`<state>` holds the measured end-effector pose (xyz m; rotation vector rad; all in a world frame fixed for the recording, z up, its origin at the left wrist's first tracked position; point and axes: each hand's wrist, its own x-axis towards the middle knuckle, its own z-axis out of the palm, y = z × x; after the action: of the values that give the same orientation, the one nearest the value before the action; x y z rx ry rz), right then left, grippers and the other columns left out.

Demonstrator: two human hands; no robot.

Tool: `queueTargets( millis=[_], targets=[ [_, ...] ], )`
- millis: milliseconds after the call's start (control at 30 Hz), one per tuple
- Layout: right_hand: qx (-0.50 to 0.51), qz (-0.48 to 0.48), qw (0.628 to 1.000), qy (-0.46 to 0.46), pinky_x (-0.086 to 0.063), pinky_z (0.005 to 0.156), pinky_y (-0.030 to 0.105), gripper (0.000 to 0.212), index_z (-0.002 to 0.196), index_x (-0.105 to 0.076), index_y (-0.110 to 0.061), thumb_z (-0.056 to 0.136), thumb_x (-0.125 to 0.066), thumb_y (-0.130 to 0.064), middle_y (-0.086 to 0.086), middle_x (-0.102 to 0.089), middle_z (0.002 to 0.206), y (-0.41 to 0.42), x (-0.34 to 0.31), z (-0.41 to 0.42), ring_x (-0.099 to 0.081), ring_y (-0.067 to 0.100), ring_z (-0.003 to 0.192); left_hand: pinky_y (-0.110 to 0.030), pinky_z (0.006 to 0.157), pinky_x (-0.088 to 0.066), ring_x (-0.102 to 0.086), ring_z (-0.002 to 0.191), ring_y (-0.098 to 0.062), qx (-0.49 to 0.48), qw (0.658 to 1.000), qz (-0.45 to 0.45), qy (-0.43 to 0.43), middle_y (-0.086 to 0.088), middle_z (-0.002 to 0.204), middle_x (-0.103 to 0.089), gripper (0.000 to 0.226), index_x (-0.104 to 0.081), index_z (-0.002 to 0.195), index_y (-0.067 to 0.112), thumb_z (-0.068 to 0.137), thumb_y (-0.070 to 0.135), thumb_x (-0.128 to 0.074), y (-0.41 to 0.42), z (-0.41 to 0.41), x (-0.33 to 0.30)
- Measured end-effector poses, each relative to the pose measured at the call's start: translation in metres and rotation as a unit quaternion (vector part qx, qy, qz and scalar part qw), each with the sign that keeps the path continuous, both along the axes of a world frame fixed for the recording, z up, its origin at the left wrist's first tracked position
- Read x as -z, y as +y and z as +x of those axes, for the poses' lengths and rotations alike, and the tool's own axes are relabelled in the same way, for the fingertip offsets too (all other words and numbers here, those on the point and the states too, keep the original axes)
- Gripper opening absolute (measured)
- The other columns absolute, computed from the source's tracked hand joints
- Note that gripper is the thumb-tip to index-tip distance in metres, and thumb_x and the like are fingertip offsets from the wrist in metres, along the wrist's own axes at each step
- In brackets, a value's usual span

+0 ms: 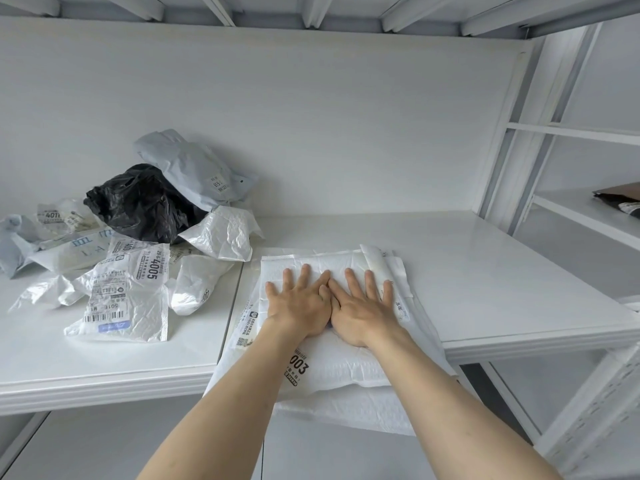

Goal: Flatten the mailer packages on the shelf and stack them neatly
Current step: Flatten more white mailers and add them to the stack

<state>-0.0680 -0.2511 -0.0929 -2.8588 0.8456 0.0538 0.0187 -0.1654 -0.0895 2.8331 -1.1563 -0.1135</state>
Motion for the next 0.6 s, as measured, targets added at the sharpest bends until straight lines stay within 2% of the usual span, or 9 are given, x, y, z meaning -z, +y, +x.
queueTargets(
  millis=[600],
  targets=[
    [-0.002,0.004,1.0,0.015,0.013,0.116,0.055,0.053,0.152,0.003,-0.047,0.099,0.001,-0.054,-0.008,0.011,0.163,-0.0029,0.0056,0.0009,0.016,0.027,0.149,-0.061,0.115,0.003,0.011,0.15,-0.031,-0.007,1.0,0.015,0.003,0.002,0.164,0.01,0.055,0.006,0.154,0.037,0.101,0.038,-0.003,-0.0004,-0.0011,0.0098]
  ],
)
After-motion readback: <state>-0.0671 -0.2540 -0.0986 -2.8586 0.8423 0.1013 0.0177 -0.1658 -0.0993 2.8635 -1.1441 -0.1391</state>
